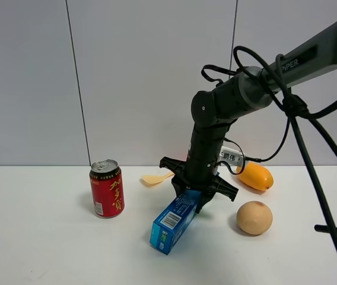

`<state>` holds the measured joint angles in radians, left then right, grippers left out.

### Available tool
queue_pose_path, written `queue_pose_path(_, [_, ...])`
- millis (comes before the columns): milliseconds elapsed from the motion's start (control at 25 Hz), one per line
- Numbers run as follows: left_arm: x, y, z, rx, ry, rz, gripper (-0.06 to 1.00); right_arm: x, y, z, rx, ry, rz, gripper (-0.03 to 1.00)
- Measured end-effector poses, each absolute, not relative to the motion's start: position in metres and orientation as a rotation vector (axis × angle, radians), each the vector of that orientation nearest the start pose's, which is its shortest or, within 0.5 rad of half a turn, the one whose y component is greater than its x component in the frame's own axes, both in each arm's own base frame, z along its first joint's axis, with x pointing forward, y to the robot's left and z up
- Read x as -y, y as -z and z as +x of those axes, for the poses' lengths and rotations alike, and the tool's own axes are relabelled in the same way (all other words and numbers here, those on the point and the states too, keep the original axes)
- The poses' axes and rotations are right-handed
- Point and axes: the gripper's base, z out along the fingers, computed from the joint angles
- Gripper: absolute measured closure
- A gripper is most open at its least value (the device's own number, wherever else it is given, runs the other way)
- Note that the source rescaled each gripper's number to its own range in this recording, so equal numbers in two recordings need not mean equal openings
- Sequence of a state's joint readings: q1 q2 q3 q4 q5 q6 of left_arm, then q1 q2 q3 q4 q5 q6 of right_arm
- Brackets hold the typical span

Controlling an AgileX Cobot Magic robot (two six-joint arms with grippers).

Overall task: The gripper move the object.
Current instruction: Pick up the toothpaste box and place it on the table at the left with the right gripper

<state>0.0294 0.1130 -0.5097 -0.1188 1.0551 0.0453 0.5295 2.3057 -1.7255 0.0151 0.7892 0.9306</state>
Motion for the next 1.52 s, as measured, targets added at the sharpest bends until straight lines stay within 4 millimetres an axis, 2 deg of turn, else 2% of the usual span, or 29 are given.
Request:
queue_pose_path(120, [0.009, -0.281, 0.012, -2.137, 0.101, 0.015, -0.06, -0.24, -0.124, 0.407, -2.891, -0.267, 0.466, 0.95])
queue_pose_path(200, [0.009, -0.281, 0.012, -2.137, 0.101, 0.015, -0.06, -0.24, -0.137, 0.408, -2.885, -0.271, 0.395, 0.95])
queue_pose_path(320, [0.009, -0.281, 0.012, -2.137, 0.101, 0.015, -0.06, -0.242, -0.177, 0.412, -2.804, -0.334, 0.274, 0.95])
queue_pose_path(480, [0.009, -0.281, 0.012, -2.137, 0.101, 0.015, -0.06, -0.244, -0.248, 0.412, -2.681, -0.379, 0.036, 0.95])
queue_pose_path(680, [0.009, -0.281, 0.012, -2.137, 0.101, 0.015, -0.06, -0.257, -0.323, 0.391, -2.571, -0.313, -0.449, 0.95])
queue_pose_path(800, [0.009, -0.281, 0.012, -2.137, 0.101, 0.015, -0.06, -0.278, -0.355, 0.369, -2.44, -0.319, -0.805, 0.95])
queue_pose_path(920, [0.009, -0.281, 0.012, -2.137, 0.101, 0.015, -0.06, -0.305, -0.375, 0.343, -2.231, -0.368, -1.154, 0.95])
queue_pose_path(1040, [0.009, -0.281, 0.012, -2.137, 0.101, 0.015, -0.06, -0.331, -0.376, 0.319, -2.023, -0.374, -1.47, 0.95])
queue_pose_path(1160, [0.009, -0.281, 0.012, -2.137, 0.101, 0.015, -0.06, -0.353, -0.362, 0.305, -1.902, -0.344, -1.667, 0.95])
queue_pose_path(1280, [0.009, -0.281, 0.012, -2.137, 0.101, 0.015, -0.06, -0.375, -0.336, 0.298, -1.828, -0.321, -1.82, 0.95])
queue_pose_path(1520, [0.009, -0.281, 0.012, -2.137, 0.101, 0.015, -0.06, -0.41, -0.272, 0.291, -1.709, -0.29, -2.089, 0.95])
